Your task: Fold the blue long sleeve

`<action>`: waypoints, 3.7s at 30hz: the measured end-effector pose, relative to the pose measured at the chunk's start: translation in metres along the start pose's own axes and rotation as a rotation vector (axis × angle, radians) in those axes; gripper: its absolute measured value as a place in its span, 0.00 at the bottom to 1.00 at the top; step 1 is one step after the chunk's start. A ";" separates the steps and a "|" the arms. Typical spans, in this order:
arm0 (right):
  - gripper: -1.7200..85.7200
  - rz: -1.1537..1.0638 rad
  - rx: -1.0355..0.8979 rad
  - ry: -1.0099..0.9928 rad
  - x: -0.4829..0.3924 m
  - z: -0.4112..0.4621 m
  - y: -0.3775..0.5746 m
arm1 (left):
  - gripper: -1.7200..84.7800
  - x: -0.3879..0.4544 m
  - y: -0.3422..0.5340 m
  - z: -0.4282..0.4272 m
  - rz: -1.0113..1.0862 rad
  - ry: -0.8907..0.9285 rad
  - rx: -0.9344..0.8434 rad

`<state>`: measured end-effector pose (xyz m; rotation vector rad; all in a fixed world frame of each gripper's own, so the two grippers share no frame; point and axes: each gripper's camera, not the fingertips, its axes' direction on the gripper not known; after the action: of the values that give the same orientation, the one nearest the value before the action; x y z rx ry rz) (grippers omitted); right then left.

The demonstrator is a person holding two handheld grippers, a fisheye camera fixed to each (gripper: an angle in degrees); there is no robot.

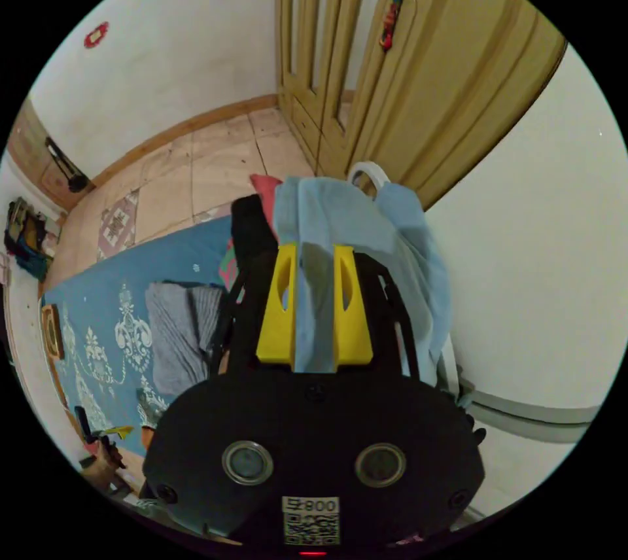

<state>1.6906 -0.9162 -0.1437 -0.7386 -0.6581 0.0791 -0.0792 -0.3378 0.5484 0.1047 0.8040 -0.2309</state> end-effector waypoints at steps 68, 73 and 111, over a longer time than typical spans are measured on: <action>0.04 -0.751 0.389 -1.506 -0.746 -0.329 0.738 | 0.17 0.504 0.583 -0.419 0.445 0.268 0.435; 0.04 -0.779 0.409 -1.501 -0.733 -0.312 0.738 | 0.21 0.524 0.632 -0.443 0.353 0.069 0.482; 0.04 -0.814 0.323 -1.575 -0.393 -0.021 0.617 | 0.05 0.822 1.039 -0.718 0.938 0.379 1.229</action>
<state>1.4864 -0.5832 -0.7622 0.1053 -2.3317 -0.0011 0.2222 0.6632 -0.5365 1.6806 0.8027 0.2305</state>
